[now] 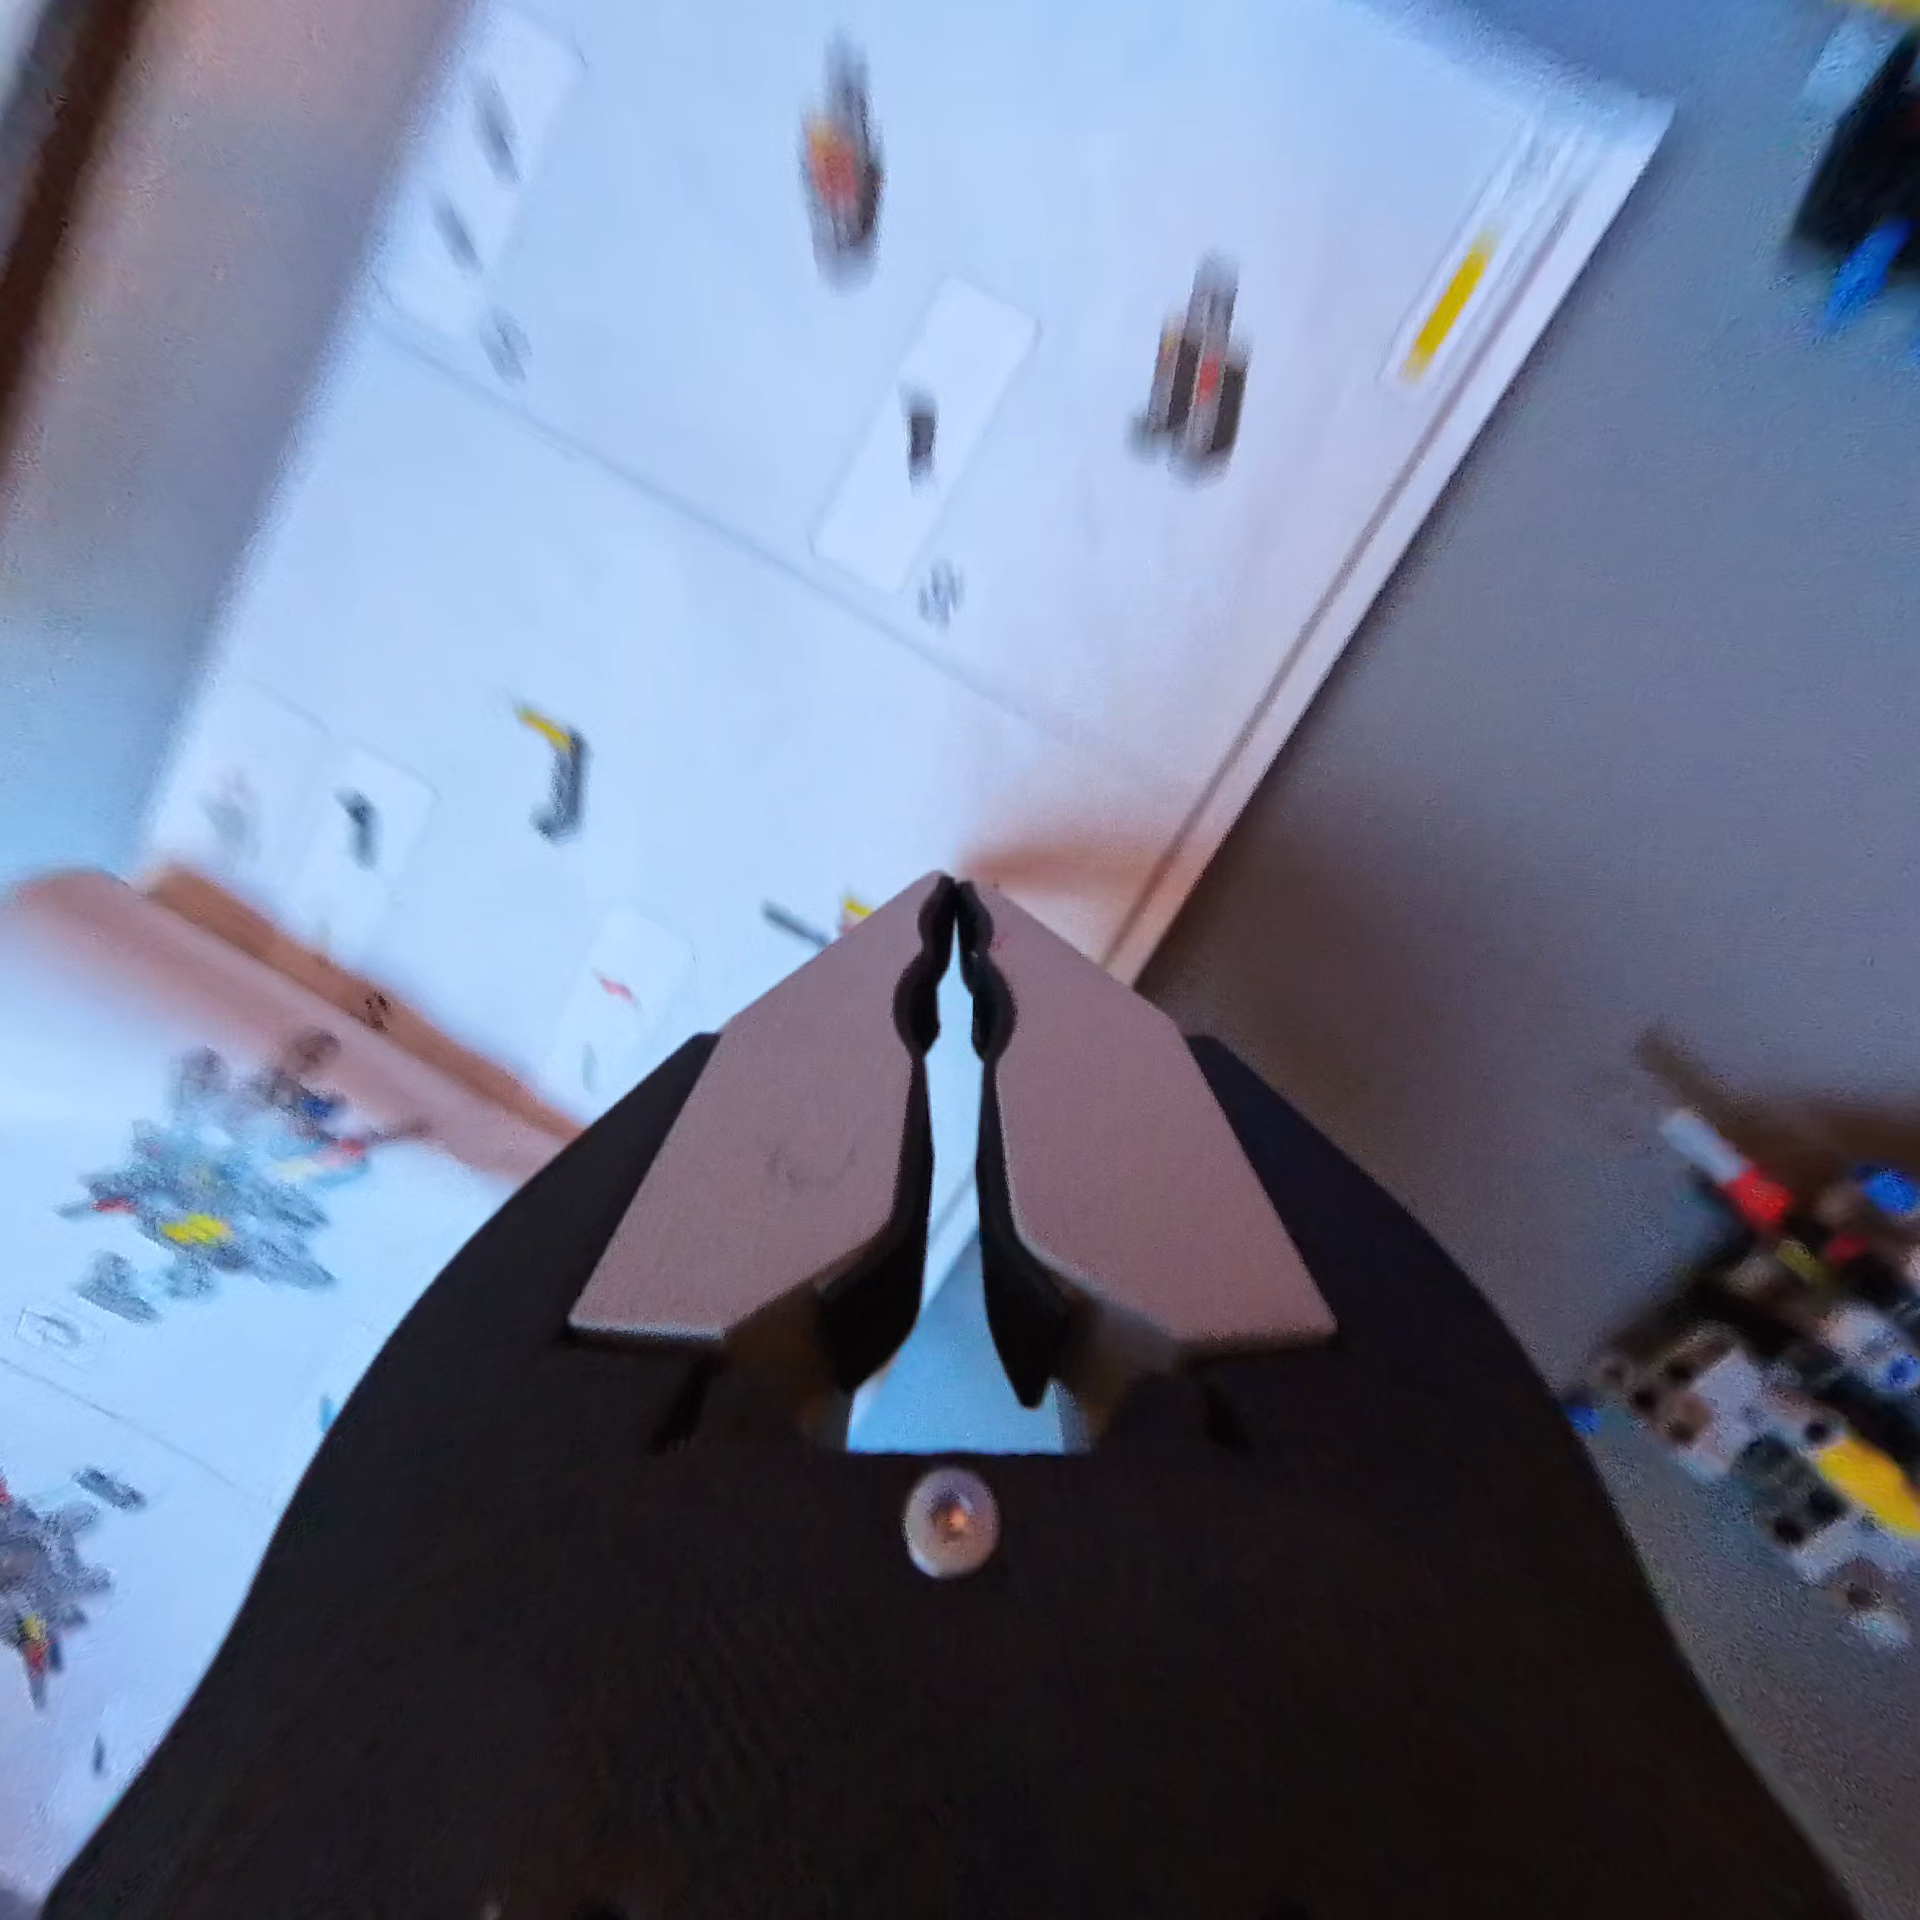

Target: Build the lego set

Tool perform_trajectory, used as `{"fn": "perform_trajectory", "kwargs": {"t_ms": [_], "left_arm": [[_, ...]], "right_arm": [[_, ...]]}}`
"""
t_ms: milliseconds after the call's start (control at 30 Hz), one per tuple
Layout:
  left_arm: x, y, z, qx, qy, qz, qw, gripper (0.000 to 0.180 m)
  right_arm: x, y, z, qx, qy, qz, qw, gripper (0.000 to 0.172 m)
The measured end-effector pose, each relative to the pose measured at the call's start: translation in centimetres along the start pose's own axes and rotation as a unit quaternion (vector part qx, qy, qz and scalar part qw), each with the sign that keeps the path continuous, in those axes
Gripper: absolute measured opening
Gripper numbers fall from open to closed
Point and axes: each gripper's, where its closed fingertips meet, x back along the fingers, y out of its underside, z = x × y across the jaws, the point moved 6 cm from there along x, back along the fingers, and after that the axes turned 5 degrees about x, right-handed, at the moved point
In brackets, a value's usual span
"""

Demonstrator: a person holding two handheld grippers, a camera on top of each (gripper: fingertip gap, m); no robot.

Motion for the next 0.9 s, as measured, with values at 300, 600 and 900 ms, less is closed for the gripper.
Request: {"fn": "perform_trajectory", "kwargs": {"t_ms": [300, 600, 900], "left_arm": [[0.4, 2.0, 1.2, -0.011, 0.052, -0.013, 0.999, 0.000], [-0.3, -2.2, -4.0, -0.012, -0.056, 0.073, 0.996, 0.000], [-7.1, -7.9, -6.3, -0.019, -0.042, -0.020, 0.999, 0.000]], "right_arm": [[0.7, -0.4, 0.6, -0.055, -0.043, 0.041, 0.997, 0.031], [0.5, -0.4, 0.5, -0.052, -0.046, 0.036, 0.997, 0.030], [0.3, -0.3, 0.5, -0.050, -0.041, 0.028, 0.998, 0.028]]}}
